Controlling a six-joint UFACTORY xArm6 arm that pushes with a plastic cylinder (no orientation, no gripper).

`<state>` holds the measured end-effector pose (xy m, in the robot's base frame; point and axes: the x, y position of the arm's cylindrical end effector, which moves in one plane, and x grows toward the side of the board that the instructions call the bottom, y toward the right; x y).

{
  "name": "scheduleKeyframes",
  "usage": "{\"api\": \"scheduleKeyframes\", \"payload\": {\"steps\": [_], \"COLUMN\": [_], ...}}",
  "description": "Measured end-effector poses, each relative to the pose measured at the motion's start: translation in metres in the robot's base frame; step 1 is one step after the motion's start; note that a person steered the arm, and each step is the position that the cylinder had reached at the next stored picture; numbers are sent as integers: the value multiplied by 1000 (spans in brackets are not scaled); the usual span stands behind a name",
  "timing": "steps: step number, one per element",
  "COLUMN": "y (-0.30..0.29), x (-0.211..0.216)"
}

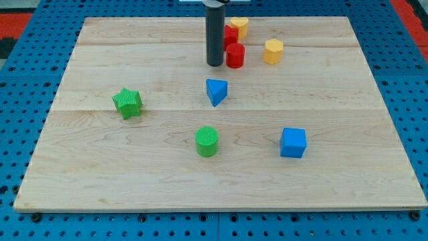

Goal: Move the blue cube below the blue triangle

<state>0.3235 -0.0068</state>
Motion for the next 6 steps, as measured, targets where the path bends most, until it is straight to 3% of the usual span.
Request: {"api": "scheduleKeyframes", "payload": {"steps": [1, 2, 3, 4, 5, 6], "y": [-3, 17, 66, 80, 160, 227], "x": [-2, 22, -15, 19, 35, 8]}}
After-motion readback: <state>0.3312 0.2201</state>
